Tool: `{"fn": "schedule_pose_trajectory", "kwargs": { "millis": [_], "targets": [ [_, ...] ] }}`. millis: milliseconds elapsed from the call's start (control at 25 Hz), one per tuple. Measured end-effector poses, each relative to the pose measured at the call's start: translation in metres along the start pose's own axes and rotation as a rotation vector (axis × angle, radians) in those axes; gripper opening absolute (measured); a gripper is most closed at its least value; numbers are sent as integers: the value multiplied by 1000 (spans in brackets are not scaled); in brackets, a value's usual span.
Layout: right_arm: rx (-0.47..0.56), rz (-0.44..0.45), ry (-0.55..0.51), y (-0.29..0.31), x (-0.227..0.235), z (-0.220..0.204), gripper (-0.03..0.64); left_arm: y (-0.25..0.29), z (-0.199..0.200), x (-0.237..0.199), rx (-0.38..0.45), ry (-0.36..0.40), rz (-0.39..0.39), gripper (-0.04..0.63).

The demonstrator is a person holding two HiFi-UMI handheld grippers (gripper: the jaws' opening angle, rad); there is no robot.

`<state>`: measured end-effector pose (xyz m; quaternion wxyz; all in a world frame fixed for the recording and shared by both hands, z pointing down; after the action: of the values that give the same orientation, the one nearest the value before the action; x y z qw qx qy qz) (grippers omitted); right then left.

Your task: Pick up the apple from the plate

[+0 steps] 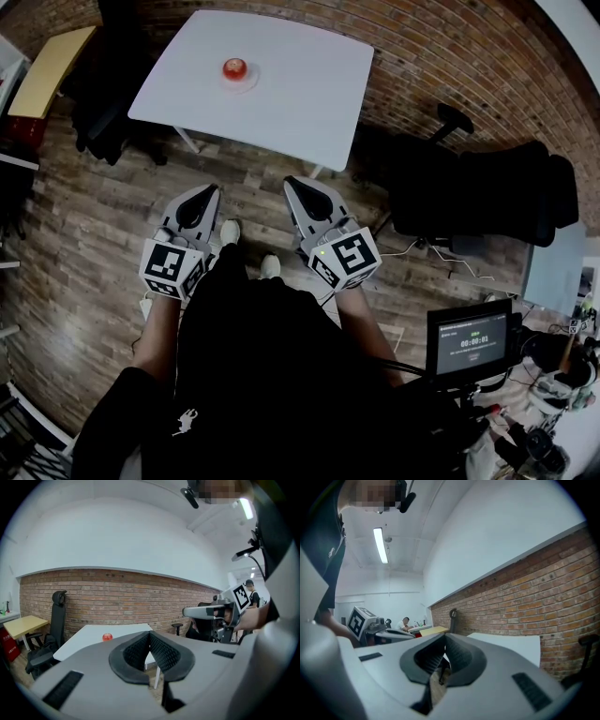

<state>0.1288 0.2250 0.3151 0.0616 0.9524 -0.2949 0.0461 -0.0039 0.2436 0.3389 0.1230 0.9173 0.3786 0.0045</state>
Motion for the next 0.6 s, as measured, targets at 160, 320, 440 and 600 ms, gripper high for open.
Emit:
{"fn": "schedule_pose_trajectory", "kwargs": {
  "millis": [160,320,440,600],
  "targets": [
    [0,2,-8,8,2,2,3,5,-1,-6,4,-3,-6,8],
    [2,-6,-4,27,8,3,3,14,-1,-25,7,-13,-7,8],
    [-1,-11,-4,47,9,5,3,21,1,-48,10,-11,-11,6],
    [-9,-24,-2,76,6,8,3,24,7,-78,16,-24,-27,6]
  ]
}}
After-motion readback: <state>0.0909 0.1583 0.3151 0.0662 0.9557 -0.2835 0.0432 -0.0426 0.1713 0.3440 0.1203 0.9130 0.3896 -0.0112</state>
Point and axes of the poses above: the fingertips, and each gripper's own axes: y forward along the fingers, x to its right, z out of its top, the point moved 1 cm from there along -y, backward along the fingers, and after that the axes turned 15 degrees about -z, right-handed, at the moved point
